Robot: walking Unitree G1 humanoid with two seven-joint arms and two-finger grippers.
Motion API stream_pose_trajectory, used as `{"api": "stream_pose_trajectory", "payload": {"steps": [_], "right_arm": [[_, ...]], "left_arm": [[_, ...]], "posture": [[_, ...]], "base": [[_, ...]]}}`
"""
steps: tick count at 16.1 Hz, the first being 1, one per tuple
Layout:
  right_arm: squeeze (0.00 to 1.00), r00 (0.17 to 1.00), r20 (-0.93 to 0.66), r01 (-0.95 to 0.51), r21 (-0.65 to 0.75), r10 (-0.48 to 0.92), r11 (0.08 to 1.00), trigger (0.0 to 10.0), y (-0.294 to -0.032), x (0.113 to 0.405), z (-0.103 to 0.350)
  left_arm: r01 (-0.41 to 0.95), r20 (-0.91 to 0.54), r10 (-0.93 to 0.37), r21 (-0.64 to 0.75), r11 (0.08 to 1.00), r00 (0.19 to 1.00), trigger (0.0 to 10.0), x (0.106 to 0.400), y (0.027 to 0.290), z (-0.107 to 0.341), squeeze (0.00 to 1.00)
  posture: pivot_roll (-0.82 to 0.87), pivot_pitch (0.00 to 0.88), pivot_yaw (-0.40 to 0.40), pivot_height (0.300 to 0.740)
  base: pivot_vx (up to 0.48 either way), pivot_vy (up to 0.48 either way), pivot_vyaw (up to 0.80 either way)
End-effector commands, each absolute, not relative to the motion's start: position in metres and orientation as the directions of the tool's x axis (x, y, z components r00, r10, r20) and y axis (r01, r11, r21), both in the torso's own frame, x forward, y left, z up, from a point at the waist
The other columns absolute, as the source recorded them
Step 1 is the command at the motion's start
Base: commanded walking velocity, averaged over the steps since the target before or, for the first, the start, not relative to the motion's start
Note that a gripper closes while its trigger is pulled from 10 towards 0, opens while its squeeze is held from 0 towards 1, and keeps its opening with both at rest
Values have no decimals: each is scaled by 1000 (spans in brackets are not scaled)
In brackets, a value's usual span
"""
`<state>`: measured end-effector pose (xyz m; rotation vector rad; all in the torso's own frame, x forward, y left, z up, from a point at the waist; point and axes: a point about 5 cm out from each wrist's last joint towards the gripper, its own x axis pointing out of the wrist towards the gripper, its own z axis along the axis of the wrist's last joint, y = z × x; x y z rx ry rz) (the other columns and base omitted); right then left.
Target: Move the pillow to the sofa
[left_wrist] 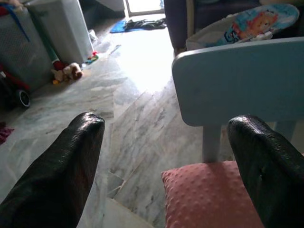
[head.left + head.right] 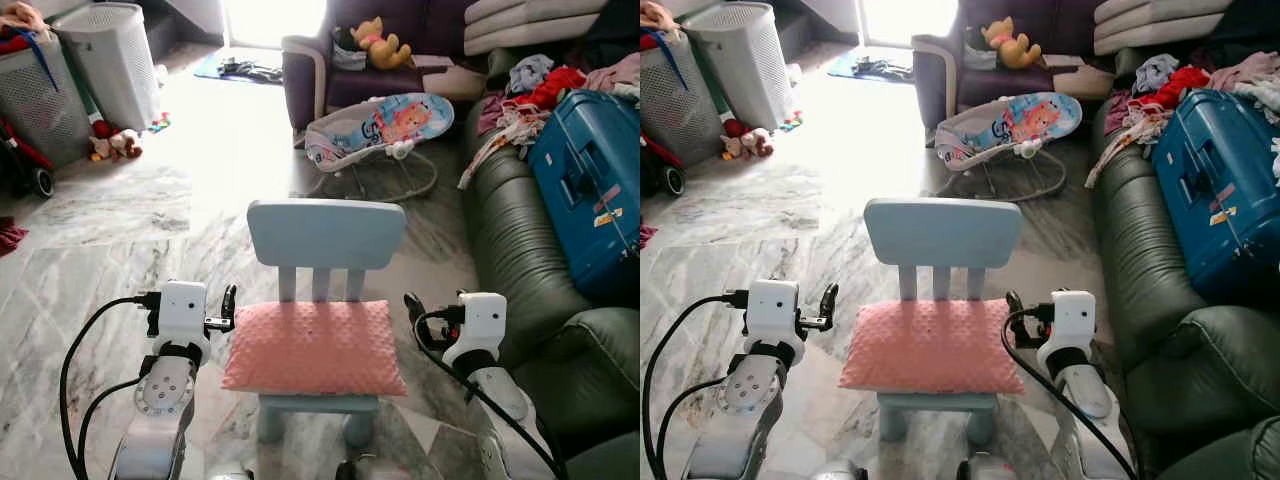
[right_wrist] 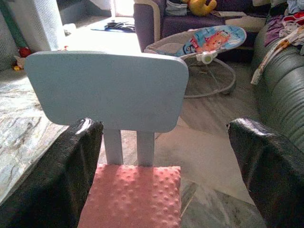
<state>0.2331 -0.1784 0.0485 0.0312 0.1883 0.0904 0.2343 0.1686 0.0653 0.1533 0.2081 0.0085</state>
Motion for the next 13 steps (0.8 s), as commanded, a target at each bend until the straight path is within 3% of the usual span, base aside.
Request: {"api": "stream_pose_trajectory", "payload": {"steps": [1, 6, 13], "right_arm": [[0, 978, -185, -89, 45, 96, 995, 10000, -178, 232, 50], [0, 978, -183, -90, 52, 98, 995, 10000, -177, 231, 52], [0, 979, -179, -86, 54, 95, 995, 10000, -177, 233, 53]], "left_arm": [[15, -198, 17, 162, 987, 980, 10000, 234, 169, 69, 0], [17, -199, 16, 163, 987, 980, 10000, 233, 169, 71, 0], [12, -186, 19, 162, 987, 982, 10000, 236, 169, 73, 0]], "posture": [[-2, 0, -12, 690], [-2, 0, -13, 626], [-1, 0, -14, 626]], "base": [[0, 0, 0], [0, 0, 0], [0, 0, 0]]}}
